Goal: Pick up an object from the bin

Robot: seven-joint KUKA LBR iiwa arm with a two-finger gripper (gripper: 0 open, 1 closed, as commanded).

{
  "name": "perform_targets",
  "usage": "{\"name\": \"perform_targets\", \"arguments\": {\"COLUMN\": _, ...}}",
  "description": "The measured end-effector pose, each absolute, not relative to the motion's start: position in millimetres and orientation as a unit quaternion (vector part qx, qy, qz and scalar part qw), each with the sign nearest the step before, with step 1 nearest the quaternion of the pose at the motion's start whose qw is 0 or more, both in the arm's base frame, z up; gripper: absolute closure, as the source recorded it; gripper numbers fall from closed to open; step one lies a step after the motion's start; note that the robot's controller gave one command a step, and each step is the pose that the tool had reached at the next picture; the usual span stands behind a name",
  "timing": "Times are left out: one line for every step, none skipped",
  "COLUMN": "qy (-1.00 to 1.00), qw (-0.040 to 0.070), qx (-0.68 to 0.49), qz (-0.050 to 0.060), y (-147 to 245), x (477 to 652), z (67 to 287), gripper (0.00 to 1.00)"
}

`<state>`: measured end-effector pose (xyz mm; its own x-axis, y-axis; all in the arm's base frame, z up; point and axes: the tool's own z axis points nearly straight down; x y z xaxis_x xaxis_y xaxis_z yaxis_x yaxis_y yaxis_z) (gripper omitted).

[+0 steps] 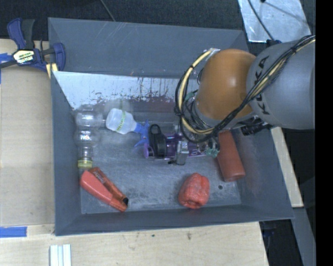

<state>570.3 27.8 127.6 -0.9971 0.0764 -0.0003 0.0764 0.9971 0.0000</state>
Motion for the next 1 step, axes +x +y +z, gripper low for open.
{"name": "perform_targets", "arguments": {"qy": 0.999, "qw": -0.002, "qx": 0.039, "qz": 0.000, "y": 27.7, "x": 569.2, "z": 143.8, "gripper": 1.00}}
